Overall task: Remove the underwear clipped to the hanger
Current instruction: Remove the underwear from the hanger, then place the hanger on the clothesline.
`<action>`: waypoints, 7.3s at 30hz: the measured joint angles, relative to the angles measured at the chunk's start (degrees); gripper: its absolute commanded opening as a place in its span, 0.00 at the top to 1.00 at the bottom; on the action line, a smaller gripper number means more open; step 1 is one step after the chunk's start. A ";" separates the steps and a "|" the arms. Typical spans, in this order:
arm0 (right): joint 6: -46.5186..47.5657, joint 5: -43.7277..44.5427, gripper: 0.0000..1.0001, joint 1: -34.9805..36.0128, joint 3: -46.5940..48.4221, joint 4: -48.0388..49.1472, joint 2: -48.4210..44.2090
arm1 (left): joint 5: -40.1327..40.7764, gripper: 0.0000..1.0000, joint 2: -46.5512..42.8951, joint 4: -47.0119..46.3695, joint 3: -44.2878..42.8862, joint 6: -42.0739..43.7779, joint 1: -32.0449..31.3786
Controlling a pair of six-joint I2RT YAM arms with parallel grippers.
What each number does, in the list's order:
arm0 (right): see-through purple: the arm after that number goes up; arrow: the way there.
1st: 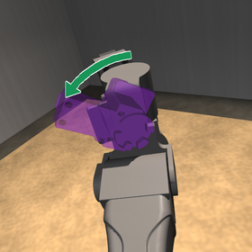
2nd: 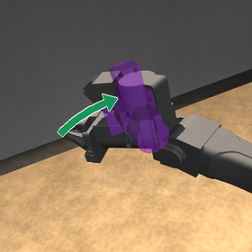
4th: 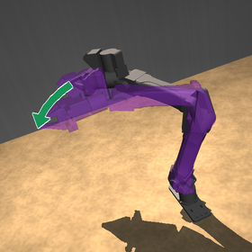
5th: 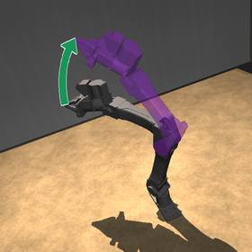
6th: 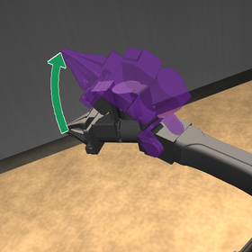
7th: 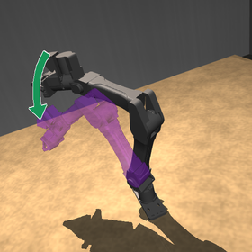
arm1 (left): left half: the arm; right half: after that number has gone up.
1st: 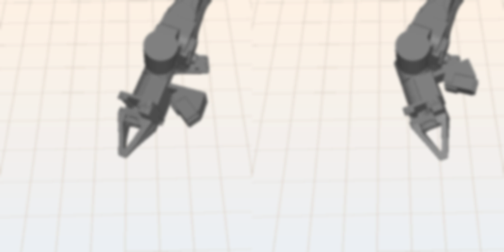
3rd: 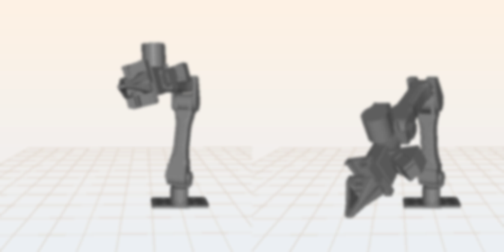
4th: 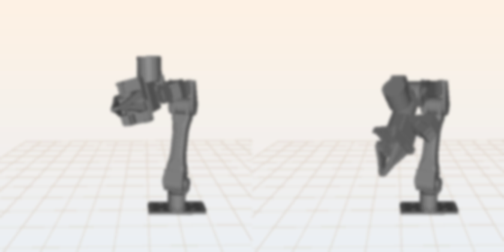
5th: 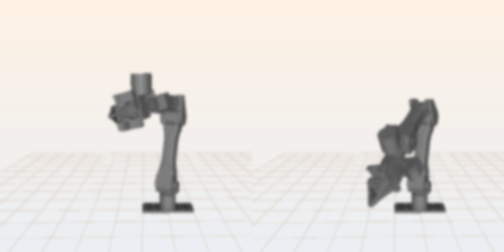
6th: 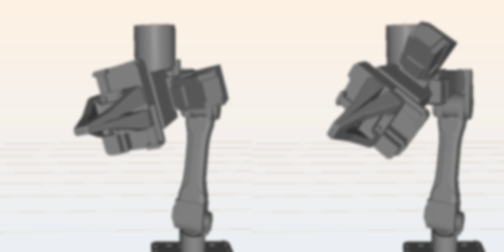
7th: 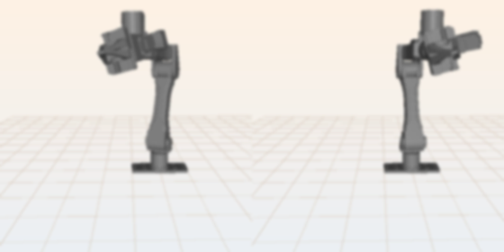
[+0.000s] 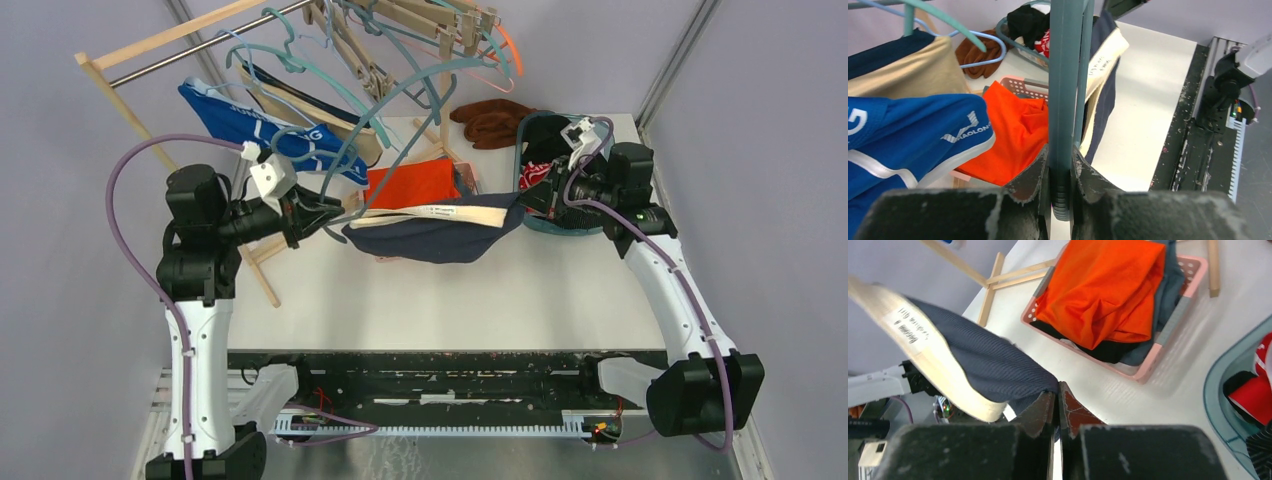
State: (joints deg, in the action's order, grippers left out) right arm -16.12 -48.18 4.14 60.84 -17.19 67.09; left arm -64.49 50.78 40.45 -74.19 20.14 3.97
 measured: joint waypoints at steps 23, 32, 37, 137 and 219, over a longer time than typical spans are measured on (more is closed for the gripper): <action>18.32 -4.11 0.45 6.58 3.87 -10.75 -2.84 | 25.86 0.97 11.91 1.73 -5.09 -1.36 -22.25; 30.29 -2.47 0.21 6.58 14.05 -25.70 -6.88 | 37.07 0.97 17.86 6.69 -7.32 0.35 -31.85; 35.65 1.03 0.11 6.58 22.64 -32.76 -8.55 | 41.86 0.97 19.76 9.25 -7.32 2.16 -35.95; 40.30 -14.60 0.99 -0.52 23.89 -45.38 -7.85 | 16.72 0.24 0.24 -3.39 18.88 11.58 -17.22; 51.17 10.69 0.99 13.20 25.86 -52.68 -0.28 | 46.84 0.10 12.24 1.97 -0.85 13.79 -49.86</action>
State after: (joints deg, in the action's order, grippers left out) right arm 35.05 -37.50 17.34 86.70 -69.87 66.81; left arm -17.65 63.02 42.41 -75.05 33.93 -45.89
